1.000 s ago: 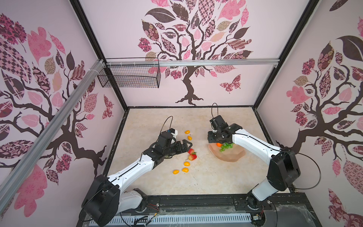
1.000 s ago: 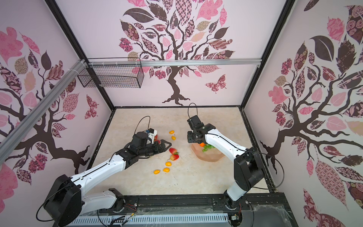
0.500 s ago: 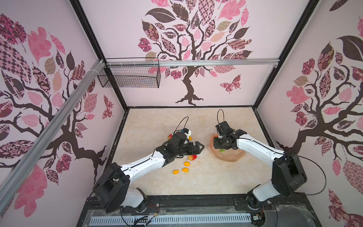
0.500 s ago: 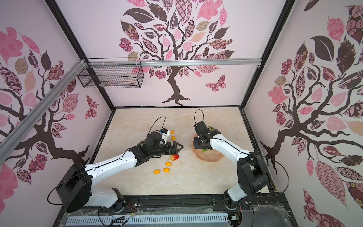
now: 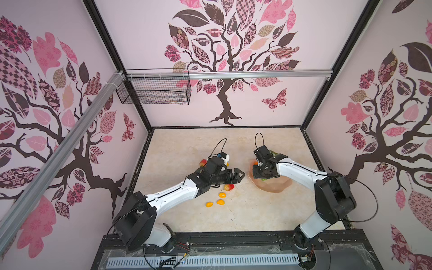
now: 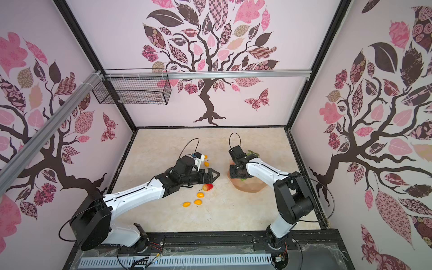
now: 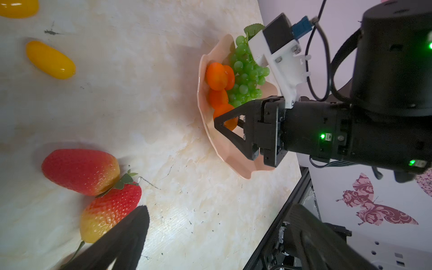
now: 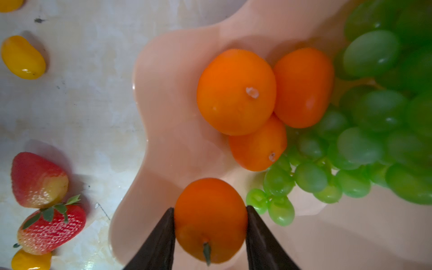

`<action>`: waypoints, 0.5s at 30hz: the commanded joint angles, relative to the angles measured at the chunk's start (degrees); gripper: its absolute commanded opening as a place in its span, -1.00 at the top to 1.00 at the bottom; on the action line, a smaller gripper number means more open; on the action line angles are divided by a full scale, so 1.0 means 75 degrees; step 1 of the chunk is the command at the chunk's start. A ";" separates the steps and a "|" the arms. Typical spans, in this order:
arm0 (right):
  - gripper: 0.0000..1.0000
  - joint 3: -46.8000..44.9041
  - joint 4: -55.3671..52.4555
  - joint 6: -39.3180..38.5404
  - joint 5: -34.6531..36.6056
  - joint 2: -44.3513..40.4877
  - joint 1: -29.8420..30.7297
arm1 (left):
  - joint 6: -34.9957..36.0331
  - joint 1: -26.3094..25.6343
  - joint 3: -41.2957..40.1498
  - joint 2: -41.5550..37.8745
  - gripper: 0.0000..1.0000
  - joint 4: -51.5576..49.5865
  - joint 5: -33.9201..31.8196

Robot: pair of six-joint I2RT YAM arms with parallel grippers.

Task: Arrange fruit in a fruit bowl
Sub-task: Place the fruit in the fruit bowl.

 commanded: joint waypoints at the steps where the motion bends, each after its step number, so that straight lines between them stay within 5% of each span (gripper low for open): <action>1: 0.02 0.0275 -0.0286 0.0042 0.0282 0.0269 -0.0012 | 0.0151 -0.0024 0.0352 0.0052 -0.96 0.0074 0.0012; 15: -0.07 0.0478 -0.0483 -0.0020 0.0724 0.0651 -0.0015 | 0.0193 -0.0026 0.0362 0.0036 -0.96 -0.0012 -0.0002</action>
